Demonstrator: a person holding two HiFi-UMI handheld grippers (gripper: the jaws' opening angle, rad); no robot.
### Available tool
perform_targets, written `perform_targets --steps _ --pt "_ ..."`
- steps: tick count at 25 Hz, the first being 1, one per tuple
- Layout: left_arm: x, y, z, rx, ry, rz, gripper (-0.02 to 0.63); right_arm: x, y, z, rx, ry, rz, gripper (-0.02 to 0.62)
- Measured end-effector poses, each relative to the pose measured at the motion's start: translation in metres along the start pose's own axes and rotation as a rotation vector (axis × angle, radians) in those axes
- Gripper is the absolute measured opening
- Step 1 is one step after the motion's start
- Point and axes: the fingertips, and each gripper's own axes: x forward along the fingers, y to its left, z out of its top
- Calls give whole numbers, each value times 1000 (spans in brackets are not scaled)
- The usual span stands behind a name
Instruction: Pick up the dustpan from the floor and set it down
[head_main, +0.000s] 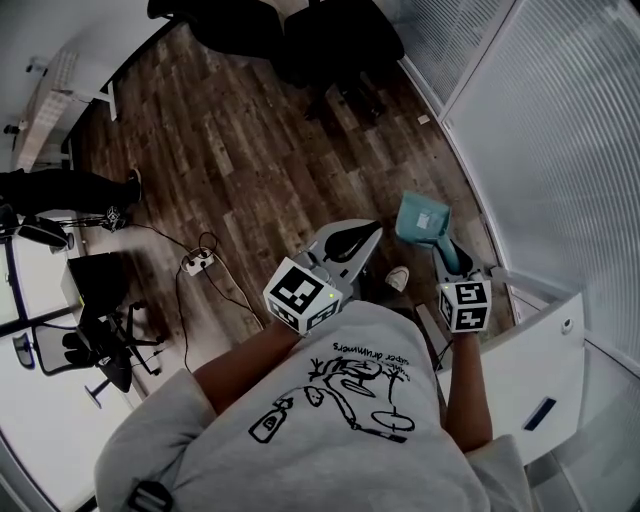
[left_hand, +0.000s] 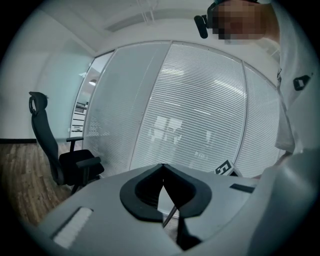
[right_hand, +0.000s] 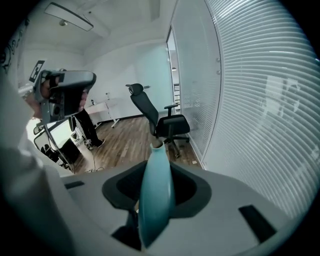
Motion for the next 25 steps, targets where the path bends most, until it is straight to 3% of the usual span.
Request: perform_targets --steps 10,25 --pt "0 -4 1 -5 -19 -5 2 47 -11 -33 -68 -13 2 110" --pt "-2 0 8 -6 -36 24 2 98 -43 -68 -34 35 -3 110"
